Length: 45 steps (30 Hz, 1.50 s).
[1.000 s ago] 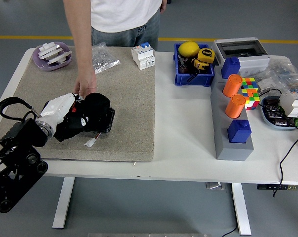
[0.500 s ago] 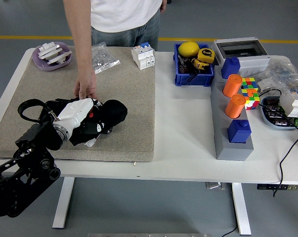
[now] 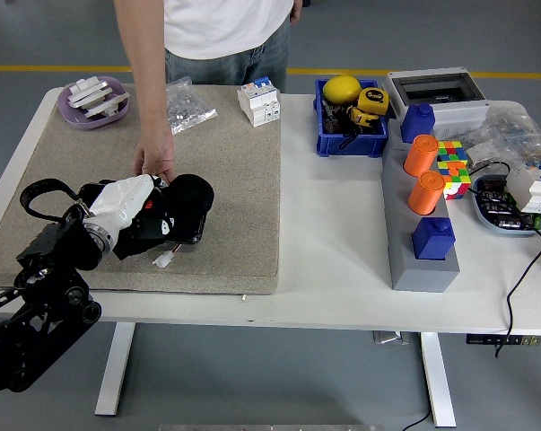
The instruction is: Pick the rag up,wipe the panel,place it on the desk
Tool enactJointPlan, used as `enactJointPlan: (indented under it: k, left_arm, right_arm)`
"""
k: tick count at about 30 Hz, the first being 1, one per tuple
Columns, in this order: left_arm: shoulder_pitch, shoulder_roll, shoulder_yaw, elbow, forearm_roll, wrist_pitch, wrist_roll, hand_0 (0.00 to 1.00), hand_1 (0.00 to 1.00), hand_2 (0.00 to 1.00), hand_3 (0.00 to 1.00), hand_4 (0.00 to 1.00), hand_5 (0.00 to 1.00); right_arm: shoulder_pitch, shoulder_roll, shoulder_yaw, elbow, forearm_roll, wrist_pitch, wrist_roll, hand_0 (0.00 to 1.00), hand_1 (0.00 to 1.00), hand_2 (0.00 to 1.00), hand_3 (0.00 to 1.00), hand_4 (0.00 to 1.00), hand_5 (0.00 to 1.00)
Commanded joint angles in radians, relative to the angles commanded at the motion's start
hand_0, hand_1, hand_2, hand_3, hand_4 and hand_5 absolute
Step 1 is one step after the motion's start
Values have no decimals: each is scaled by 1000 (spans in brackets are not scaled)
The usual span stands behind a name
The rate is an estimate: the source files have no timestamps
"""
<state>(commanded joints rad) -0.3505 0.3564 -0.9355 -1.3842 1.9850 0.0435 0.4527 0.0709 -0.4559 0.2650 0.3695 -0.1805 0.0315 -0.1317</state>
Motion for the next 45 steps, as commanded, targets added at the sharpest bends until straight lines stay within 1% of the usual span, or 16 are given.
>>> enactJointPlan:
  k: [6,12,19,27,31,37,40,45]
  left_arm:
    - [10,25,-31,24,22,0,3,263,451,608,459,2,2]
    - [19,56,-60,43,40,-2,7,264,455,609,464,2,2]
    - [25,76,-101,53,55,-4,12,265,456,605,467,2,2]
    - [31,100,-145,80,69,-7,15,267,456,604,469,2,2]
    - [30,109,-156,100,75,-6,13,268,455,601,469,2,2]
    - [32,115,-175,114,82,-4,14,268,455,601,470,2,2]
    - [29,117,-173,117,82,-3,13,268,455,601,470,2,2]
    - [25,111,-155,111,78,-4,14,269,455,599,471,2,2]
  right_arm:
    - [0,-1,3,0,-1,0,0,764,656,689,728,998,614]
    - [0,-2,5,0,-2,0,0,764,656,689,728,998,614]
    - [0,-2,5,0,-3,1,0,764,656,689,728,998,614]
    - [0,-2,10,1,-5,1,-1,764,656,689,728,998,614]
    - [1,-3,12,1,-5,1,-1,764,656,690,728,998,614]
    - [0,-3,12,2,-6,1,-1,764,656,690,728,998,614]
    - [1,-3,12,2,-6,1,-2,764,656,690,728,998,614]
    - [3,-4,14,4,-9,0,-1,764,656,690,728,998,614]
